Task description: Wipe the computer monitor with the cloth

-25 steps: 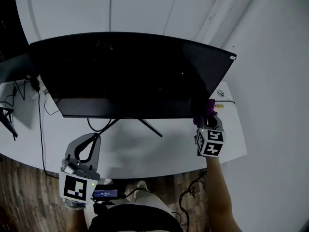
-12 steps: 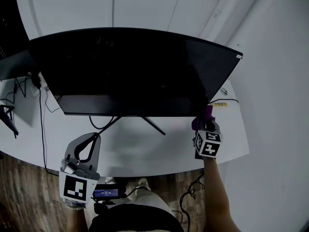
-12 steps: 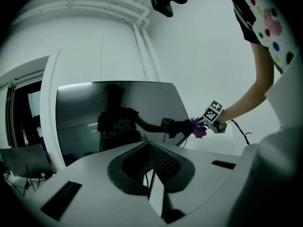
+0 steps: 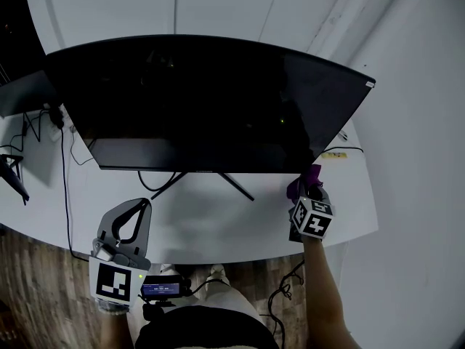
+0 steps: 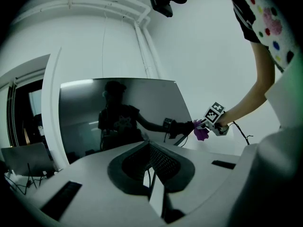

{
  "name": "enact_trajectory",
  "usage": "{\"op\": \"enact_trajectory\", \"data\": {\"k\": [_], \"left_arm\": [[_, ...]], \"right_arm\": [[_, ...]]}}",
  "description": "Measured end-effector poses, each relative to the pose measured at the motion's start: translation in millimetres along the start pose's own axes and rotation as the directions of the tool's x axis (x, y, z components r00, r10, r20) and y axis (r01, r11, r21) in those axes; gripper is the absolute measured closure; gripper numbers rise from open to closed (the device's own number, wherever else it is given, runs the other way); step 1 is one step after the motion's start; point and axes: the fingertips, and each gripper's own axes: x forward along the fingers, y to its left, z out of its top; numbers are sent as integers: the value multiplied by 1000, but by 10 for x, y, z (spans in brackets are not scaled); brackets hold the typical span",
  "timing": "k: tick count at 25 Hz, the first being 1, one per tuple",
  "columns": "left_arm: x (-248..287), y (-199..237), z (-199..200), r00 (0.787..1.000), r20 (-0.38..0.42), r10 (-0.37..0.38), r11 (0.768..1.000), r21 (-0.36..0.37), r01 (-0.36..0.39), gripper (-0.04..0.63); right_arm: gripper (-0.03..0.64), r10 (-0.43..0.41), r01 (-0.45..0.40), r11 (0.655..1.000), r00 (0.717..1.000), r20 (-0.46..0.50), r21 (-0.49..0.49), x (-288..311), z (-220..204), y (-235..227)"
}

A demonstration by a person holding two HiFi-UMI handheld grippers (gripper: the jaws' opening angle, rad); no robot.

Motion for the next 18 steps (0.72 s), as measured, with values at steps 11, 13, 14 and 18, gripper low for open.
{"op": "enact_trajectory", "data": {"k": [11,13,14,18], "left_arm": [[-40,99,-92,1000,-3,3,1000,-15,-3,591],[-48,120,-97,1000,3,3,1000,-17,-3,591],[-53,131,-98,1000,6,3,1000,-17,-3,591],[-73,189,-111,1000,6,8,1000,-21,-8,591]], "right_arm": [[552,52,-52,999,999,-12,7,3,-38,373],[552,64,-64,998,998,-15,3,6,-53,473],[552,70,-70,998,997,-16,3,9,-61,521],[552,99,-98,995,995,-21,14,8,-78,722]]}}
